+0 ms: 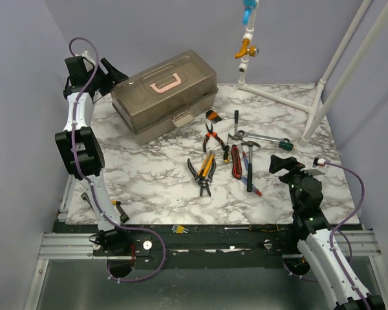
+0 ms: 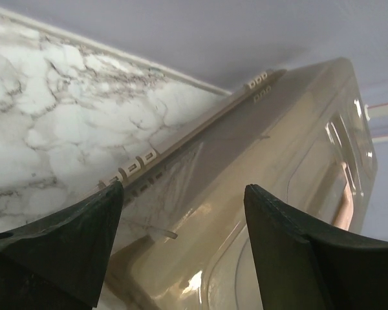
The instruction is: Pack the tool kit
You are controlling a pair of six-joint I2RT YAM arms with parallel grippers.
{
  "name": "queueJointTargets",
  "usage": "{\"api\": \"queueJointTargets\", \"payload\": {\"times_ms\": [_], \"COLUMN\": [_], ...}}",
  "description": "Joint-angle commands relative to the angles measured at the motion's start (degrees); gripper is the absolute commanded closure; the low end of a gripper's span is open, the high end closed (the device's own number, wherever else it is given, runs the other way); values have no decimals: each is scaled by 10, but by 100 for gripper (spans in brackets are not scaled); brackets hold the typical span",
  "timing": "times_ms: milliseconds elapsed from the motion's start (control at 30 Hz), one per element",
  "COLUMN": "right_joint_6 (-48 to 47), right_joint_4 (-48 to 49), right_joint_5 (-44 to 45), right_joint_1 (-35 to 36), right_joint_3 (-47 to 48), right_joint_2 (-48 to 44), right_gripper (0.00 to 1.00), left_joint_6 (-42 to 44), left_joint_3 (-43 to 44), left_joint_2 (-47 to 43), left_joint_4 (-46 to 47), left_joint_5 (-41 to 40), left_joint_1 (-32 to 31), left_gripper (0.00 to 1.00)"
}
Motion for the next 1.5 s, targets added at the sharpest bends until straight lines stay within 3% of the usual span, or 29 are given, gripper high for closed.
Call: {"api": "queueJointTargets", "payload": {"times_ms": [0, 333, 467, 567, 767, 1033, 1467], "right_joint_6": [-3, -4, -3, -3, -3, -4, -5], "right_joint_4": [10, 11, 9, 9, 11, 16, 18], "right_joint_5": [-5, -9, -8, -9, -12, -11, -9], "right_joint_1": [2, 2, 2, 2, 2, 2, 2], "right_joint_3": [0, 2, 1, 0, 0, 2, 2], "right_joint_2": [-3, 2, -3, -3, 0, 10, 13], "right_gripper": [0, 0, 0, 0, 0, 0, 0], "left_joint_6": [10, 45, 55, 69, 114, 203, 254], "left_joint_3": [-74, -222, -252, -250, -154, 83, 100], "left_joint_2": [-72, -200, -240, -266, -261, -127, -51], "left_joint_4": [-43, -58, -75, -85, -108, -181, -126], "left_joint_5": [62, 33, 29, -21, -127, -164, -169], "left_joint_1": [-21, -56, -58, -61, -82, -127, -164], "left_gripper": [24, 20, 20, 19, 14, 13, 9]}}
